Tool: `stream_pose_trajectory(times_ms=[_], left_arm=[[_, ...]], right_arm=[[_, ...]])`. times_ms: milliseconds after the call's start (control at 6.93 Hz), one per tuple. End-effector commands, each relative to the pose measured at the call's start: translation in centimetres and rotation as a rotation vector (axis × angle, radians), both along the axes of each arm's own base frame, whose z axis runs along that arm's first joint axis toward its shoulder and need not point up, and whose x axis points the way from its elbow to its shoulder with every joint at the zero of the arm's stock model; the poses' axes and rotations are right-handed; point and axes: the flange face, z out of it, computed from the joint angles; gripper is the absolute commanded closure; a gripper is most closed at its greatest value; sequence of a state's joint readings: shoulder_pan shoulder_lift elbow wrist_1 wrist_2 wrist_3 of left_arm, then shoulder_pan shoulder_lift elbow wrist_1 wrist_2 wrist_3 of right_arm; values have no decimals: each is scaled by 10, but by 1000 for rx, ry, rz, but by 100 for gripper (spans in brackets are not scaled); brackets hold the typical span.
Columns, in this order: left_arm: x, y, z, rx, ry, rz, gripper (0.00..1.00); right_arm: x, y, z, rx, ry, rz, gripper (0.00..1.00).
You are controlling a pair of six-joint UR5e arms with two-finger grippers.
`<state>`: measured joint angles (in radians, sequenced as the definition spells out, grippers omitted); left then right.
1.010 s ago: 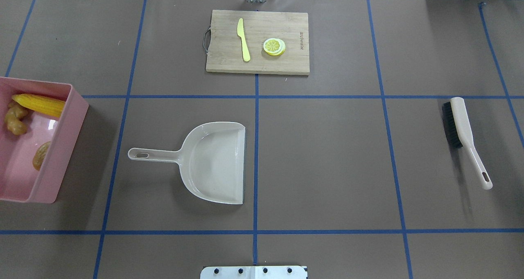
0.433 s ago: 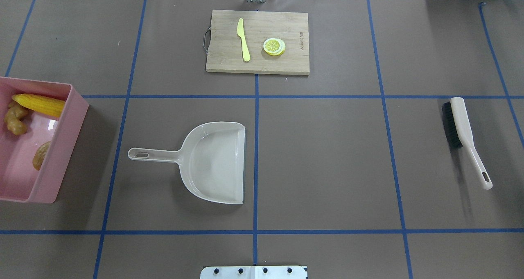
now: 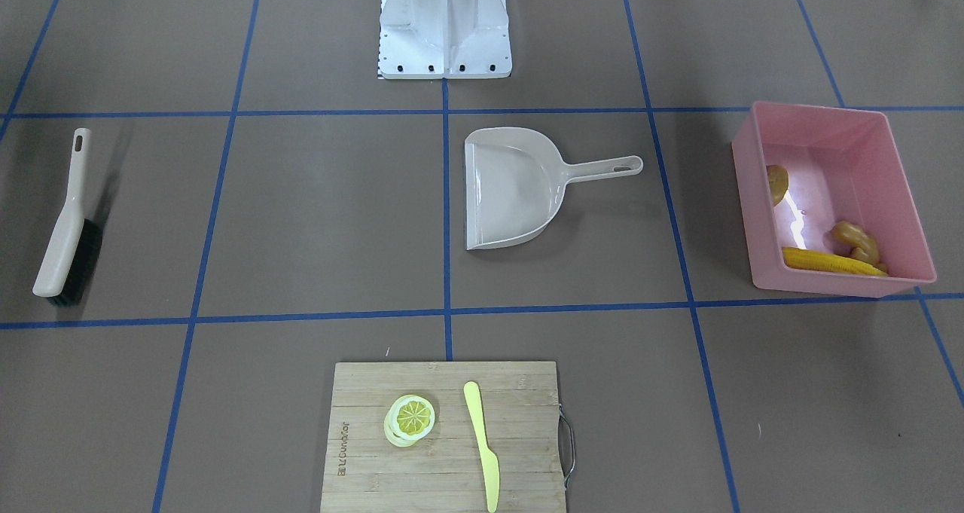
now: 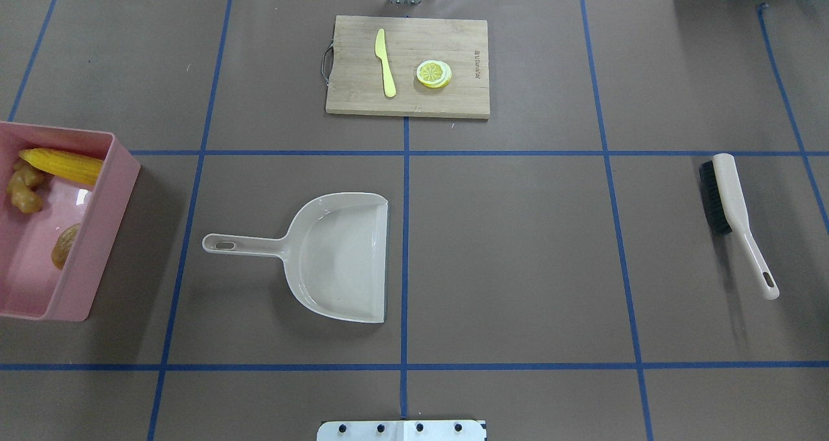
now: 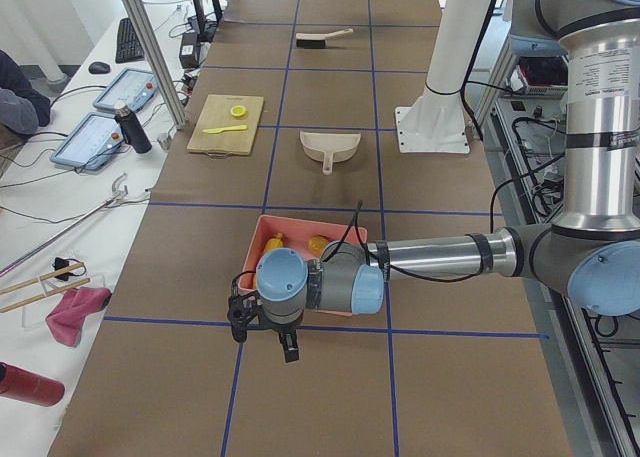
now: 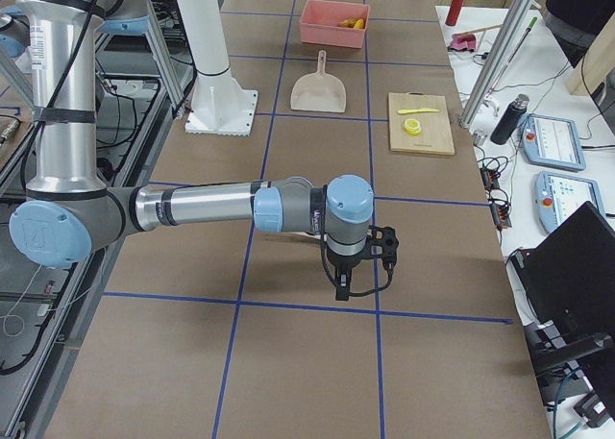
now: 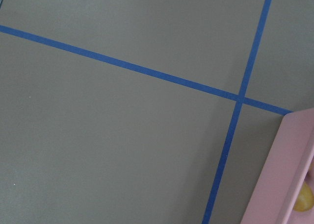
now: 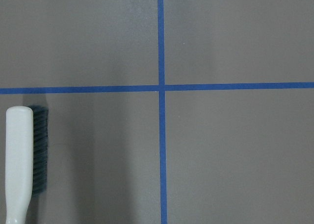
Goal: Sweep and dump trash into bin
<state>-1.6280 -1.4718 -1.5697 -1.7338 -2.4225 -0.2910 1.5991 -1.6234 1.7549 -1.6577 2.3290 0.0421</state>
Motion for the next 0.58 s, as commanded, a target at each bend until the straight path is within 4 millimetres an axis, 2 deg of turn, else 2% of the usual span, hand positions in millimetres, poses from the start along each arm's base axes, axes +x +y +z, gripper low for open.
stream_pose_trajectory(times_ms=[0, 433], left_arm=[[3, 18, -3, -1, 38, 5, 2], [3, 20, -3, 2, 39, 3, 2]], right_arm=[[5, 2, 0, -2, -9, 12, 0], [6, -2, -2, 2, -7, 12, 0]])
